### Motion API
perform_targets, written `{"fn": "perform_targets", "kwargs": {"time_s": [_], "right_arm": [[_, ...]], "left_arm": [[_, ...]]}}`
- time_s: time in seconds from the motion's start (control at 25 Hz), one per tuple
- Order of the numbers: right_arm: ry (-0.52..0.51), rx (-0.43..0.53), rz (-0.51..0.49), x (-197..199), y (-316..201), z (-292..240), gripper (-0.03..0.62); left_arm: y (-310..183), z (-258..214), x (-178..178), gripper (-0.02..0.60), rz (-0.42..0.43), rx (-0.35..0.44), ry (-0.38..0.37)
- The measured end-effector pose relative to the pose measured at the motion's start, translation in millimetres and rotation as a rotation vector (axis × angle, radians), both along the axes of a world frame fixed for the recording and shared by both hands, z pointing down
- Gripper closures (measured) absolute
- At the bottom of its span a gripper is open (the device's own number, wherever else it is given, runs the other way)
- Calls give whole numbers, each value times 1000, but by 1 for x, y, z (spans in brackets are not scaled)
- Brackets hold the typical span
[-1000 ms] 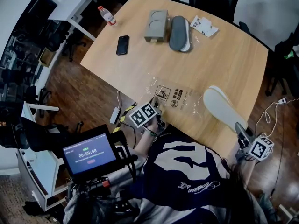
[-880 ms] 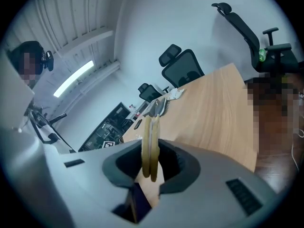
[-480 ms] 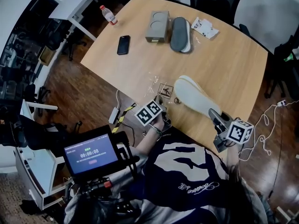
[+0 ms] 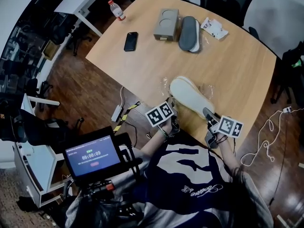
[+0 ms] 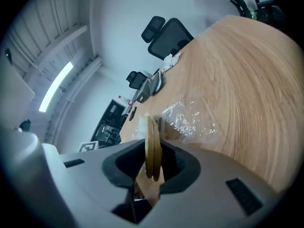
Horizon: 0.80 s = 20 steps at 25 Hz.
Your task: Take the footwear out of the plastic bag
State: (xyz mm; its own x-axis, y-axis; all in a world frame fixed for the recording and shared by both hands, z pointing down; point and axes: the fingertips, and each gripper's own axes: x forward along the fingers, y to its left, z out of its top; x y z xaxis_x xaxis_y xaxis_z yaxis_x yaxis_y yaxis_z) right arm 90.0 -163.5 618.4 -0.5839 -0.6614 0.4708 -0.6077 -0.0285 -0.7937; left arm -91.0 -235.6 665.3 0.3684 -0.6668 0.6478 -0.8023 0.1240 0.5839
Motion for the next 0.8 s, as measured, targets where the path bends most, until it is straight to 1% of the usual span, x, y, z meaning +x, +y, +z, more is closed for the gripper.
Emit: {"fn": "perform_targets", "kwargs": {"time_s": [0.08, 0.16, 0.2, 0.24, 0.28, 0.32, 0.4, 0.52, 0.56, 0.6, 0.64, 0.72, 0.8], "right_arm": [[40, -16, 9, 5, 0, 13, 514], [58, -31, 20, 9, -1, 23, 511], [63, -38, 27, 11, -1, 27, 510], [69, -43, 33, 13, -1, 30, 508], [74, -48, 37, 14, -1, 33, 507], [79, -52, 40, 14, -1, 35, 505], [82, -60, 44, 14, 0, 37, 503], [86, -68, 43, 15, 2, 38, 496], [99, -71, 39, 17, 3, 38, 490], [127, -76, 33, 20, 5, 39, 469], [172, -82, 22, 23, 8, 40, 444], [292, -85, -8, 32, 14, 41, 407], [412, -76, -28, 41, 19, 39, 398]], "left_arm": [[0, 1, 4, 568, 78, 3, -43], [3, 3, 4, 529, 121, -17, -66], [6, 4, 4, 514, 137, -30, -58], [9, 5, 6, 478, 158, -43, -40], [13, 5, 8, 422, 184, -57, -15], [18, 5, 9, 388, 210, -71, 9], [30, 2, 7, 385, 249, -85, 29], [38, -9, -4, 387, 246, -52, 10], [38, -14, -8, 387, 237, -35, 9], [37, -19, -11, 387, 225, -17, 6], [37, -24, -13, 387, 213, 2, 2], [36, -34, -18, 387, 193, 43, -9], [37, -42, -20, 387, 175, 78, -12]]}}
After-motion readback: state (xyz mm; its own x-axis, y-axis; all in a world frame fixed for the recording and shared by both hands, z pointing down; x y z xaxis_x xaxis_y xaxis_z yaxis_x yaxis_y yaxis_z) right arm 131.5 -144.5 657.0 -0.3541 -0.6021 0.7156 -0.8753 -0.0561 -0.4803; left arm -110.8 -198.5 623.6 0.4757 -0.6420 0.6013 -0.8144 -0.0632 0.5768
